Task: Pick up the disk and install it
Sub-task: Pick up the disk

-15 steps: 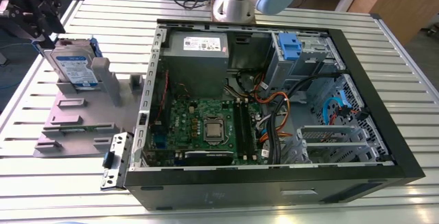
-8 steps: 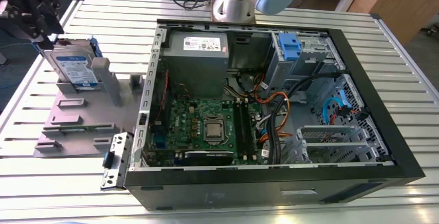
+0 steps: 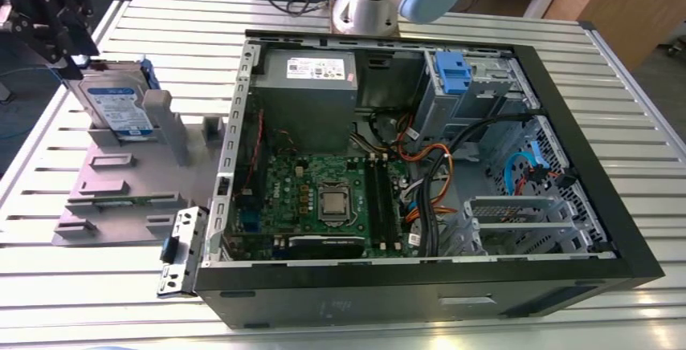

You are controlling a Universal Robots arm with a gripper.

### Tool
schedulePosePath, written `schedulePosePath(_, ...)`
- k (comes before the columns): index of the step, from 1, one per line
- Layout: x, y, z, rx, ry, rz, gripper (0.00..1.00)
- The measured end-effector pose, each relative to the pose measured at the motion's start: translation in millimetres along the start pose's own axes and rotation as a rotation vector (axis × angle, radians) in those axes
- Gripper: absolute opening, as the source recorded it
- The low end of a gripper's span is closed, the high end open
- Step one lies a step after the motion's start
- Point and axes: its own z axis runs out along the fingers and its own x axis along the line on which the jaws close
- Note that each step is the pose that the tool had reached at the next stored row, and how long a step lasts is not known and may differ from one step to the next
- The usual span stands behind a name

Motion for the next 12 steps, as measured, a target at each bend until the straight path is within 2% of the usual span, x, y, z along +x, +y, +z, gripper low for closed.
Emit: schedulePosePath(12, -1.0, 1.6, 7.7, -0.0002, 0.0001, -0.006, 0.53)
